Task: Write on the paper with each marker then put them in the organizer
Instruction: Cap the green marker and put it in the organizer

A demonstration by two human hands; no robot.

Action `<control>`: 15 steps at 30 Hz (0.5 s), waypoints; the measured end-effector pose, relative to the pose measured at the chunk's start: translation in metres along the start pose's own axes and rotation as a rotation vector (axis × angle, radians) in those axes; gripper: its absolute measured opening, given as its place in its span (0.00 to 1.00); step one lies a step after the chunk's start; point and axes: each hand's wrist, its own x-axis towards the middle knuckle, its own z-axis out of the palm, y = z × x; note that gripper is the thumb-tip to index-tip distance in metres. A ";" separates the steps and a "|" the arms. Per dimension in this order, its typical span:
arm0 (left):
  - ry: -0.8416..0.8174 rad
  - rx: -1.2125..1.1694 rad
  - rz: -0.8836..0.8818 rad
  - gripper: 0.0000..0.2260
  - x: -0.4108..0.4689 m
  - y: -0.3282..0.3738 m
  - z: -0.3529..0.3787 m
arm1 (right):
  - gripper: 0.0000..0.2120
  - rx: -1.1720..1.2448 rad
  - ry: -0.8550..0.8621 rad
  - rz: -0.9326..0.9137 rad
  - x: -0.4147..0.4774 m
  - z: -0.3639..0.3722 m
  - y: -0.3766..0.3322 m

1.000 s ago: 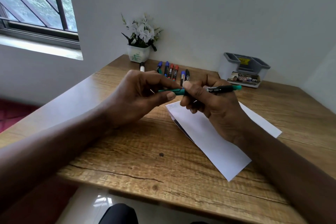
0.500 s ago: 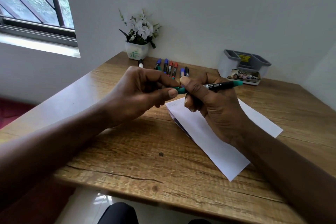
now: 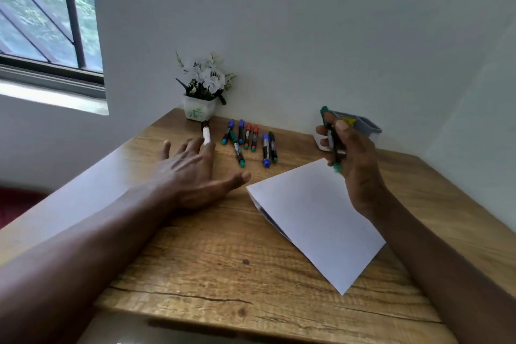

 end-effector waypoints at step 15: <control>-0.097 0.016 0.030 0.62 0.009 -0.003 0.004 | 0.22 -0.532 0.590 -0.229 0.161 -0.047 -0.017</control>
